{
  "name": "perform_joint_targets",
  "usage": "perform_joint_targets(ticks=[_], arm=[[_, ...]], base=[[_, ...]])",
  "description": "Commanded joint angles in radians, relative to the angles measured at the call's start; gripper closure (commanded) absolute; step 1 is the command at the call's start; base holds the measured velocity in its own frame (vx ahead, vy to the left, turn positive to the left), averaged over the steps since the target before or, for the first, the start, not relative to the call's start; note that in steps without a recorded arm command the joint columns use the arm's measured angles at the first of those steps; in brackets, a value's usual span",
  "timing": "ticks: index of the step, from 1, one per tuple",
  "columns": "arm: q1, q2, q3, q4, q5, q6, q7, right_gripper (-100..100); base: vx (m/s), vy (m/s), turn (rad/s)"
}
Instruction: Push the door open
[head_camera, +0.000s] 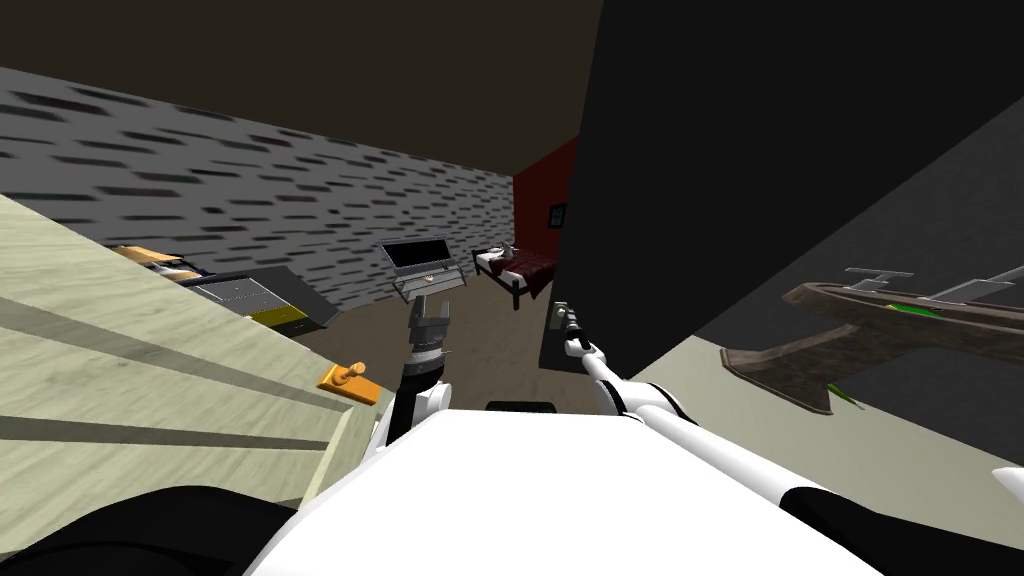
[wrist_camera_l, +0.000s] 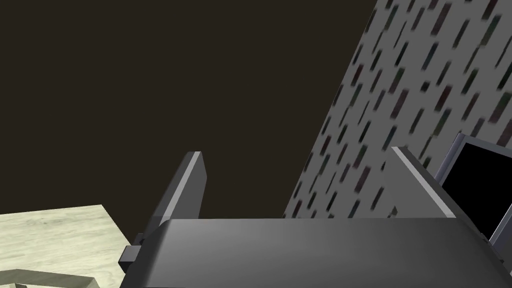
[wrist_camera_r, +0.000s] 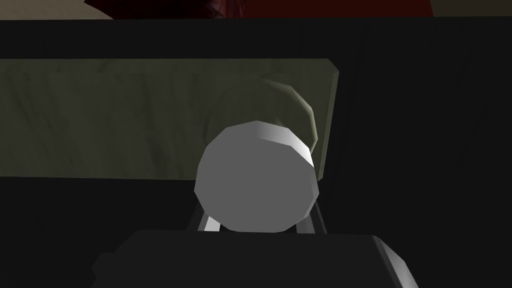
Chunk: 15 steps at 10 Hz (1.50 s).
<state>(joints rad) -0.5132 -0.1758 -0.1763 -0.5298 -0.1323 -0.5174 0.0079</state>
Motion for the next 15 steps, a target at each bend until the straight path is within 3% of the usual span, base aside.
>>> perform_joint_targets(ticks=[1, 15], arm=[[0.004, 0.003, -0.009, -0.016, -0.003, 0.006, 0.006, 100], [0.02, -0.053, -0.116, 0.001, -0.048, -0.001, 0.047, 100]], base=[[0.121, 0.08, -0.042], [0.162, 0.078, -0.051]])
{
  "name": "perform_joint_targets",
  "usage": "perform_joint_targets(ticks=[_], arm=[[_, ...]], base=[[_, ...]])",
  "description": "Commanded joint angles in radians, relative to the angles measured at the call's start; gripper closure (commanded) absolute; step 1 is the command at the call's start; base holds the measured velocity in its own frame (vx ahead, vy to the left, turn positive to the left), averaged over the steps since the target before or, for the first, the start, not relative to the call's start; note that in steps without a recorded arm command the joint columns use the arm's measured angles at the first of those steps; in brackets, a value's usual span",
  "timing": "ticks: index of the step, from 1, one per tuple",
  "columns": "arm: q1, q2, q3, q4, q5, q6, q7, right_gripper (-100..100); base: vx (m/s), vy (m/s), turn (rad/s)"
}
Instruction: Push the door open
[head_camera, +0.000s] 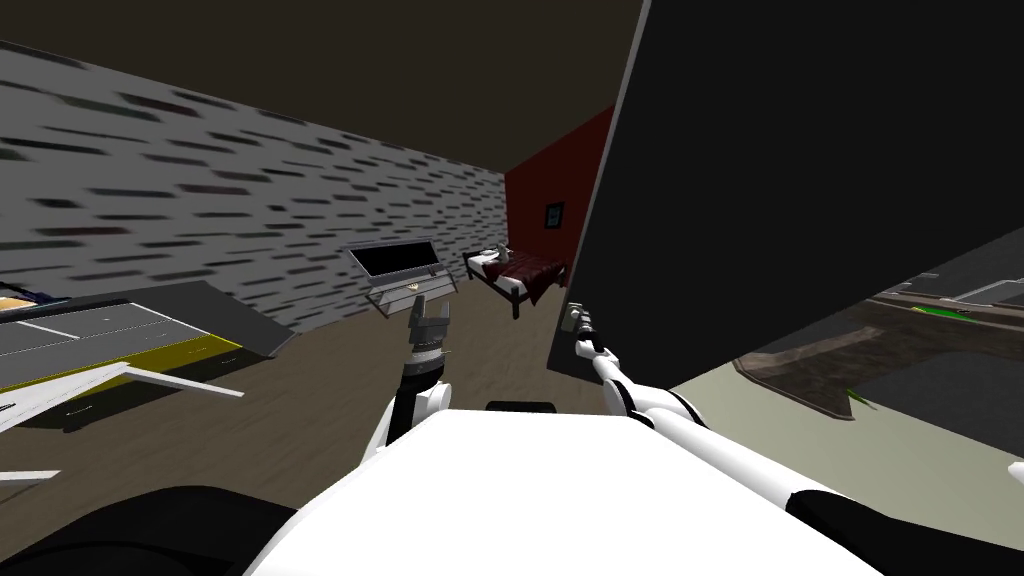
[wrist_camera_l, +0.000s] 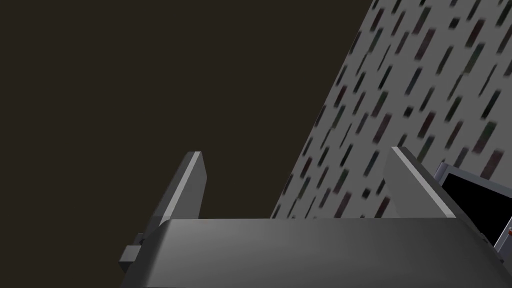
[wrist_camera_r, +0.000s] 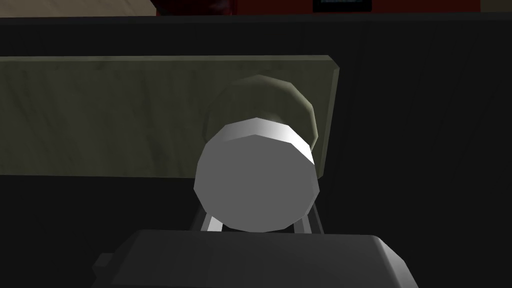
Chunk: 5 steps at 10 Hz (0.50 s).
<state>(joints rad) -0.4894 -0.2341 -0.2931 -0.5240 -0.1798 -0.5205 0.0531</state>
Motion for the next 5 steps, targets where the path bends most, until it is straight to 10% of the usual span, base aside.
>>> perform_joint_targets(ticks=[1, 5], arm=[[-0.003, 0.003, -0.006, -0.004, -0.003, 0.002, 0.004, 100], [0.007, -0.02, -0.038, 0.002, -0.016, -0.001, 0.016, 100]], base=[[0.172, 0.076, -0.045], [0.156, 0.037, -0.056]])
